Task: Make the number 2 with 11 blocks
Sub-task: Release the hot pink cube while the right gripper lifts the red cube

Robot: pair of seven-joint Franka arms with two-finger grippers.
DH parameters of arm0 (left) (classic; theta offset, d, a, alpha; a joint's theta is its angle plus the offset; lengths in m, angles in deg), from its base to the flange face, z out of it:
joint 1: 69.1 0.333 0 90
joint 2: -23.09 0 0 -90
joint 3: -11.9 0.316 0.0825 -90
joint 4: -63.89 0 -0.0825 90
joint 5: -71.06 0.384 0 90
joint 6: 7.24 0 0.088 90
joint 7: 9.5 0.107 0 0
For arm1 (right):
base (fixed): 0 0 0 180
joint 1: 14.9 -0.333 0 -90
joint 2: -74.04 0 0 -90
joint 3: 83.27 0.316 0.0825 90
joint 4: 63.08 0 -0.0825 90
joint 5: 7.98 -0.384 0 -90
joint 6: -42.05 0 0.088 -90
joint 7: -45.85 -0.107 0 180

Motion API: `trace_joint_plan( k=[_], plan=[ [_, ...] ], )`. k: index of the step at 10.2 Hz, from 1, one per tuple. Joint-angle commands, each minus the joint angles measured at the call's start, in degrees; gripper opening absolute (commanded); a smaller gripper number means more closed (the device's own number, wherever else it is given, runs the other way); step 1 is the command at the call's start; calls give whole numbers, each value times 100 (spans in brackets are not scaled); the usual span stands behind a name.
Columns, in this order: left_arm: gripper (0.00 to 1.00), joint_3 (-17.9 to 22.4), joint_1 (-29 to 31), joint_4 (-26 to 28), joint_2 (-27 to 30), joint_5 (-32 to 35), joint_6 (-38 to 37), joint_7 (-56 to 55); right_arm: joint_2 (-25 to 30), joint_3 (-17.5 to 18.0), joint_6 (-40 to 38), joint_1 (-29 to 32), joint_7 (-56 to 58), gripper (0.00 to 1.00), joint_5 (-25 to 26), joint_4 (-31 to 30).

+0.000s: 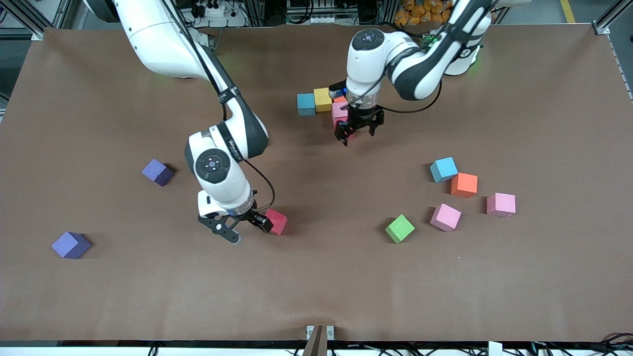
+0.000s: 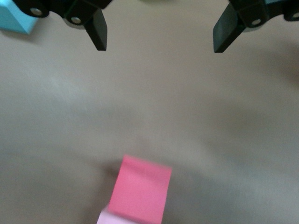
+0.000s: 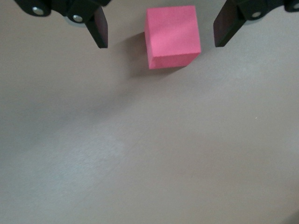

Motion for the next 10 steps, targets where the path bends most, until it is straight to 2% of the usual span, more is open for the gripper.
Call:
trace_joint_plan(
  k=[1, 2, 4, 6, 8, 10],
  plan=[
    [100, -97, 507, -1331, -277, -349, -1230, 70, -439, -90, -33, -148, 28, 100, -88, 546],
    [100, -88, 813, -1798, -497, -375, -1469, 44, -527, -90, -25, -174, 28, 100, -97, 608],
    [100, -88, 1542, -2389, -962, -611, -1480, -9, -686, -90, -16, -200, 28, 100, -167, 679],
    [100, -10, 1722, -3144, -1639, -640, -1480, -131, -809, -90, 19, -218, 11, 100, -167, 688],
    [100, 280, 1713, -3550, -1965, -674, -1454, -1233, -914, -90, 177, -253, 11, 100, -167, 688],
    [100, 298, 1713, -3604, -2194, -648, -1437, -3242, -1046, -90, 195, -288, 11, 100, -176, 819]
  ],
)
